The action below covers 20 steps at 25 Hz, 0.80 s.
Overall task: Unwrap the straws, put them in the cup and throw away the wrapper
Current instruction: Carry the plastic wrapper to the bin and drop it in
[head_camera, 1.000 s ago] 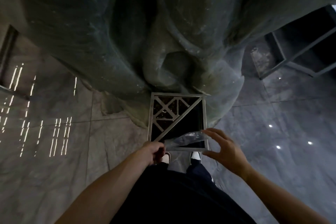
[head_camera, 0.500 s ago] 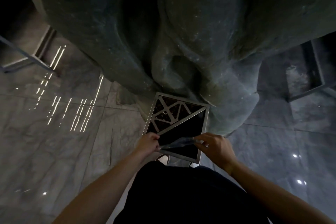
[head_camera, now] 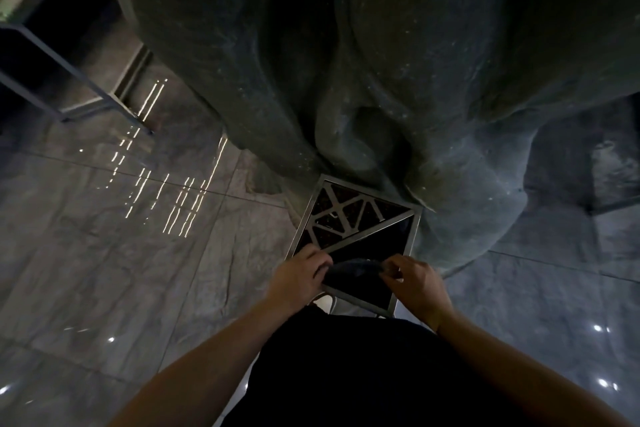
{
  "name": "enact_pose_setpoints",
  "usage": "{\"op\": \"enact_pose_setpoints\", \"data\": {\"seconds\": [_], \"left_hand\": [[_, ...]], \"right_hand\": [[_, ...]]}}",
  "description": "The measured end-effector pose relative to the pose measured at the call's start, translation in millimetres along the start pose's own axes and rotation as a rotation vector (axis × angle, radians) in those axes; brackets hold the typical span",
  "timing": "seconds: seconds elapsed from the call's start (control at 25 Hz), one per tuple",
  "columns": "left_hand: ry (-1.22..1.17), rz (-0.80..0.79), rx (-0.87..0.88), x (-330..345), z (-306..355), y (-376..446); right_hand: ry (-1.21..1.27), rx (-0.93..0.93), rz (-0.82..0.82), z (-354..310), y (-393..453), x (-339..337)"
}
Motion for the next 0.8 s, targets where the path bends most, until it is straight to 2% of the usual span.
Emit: {"op": "enact_pose_setpoints", "data": {"seconds": [0.08,0.32,0.44,0.6,0.8], "left_hand": [[0.089,-0.047,0.027,3,-4,-1],[0.165,-0.307,0.02,20,-21,-5],[0.192,-0.375,0.046,22,-25,-2],[0.257,-0.438,0.061,21,-36,4],[0.334,-0.521,0.092,22,-46,6]], "right_hand": [[-0.096,-0.034,-0.015,4,-2,4],[-0.408,-0.045,-0.115,6,-8,31],[-0.53,-0.062,-0.18,6,-11,38],[-0.593,0.021,-0.238,0,-13,52],[-0.552,0.149,-0.194,-10,-15,65]]}}
Point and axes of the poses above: each hand's wrist, its own y-axis towards the middle knuckle, its own x-axis out of the palm, z = x × y, the point moved 1 cm from there along y, towards the middle knuckle, and after that the axes turned 7 degrees about x, right-handed, at the moved point
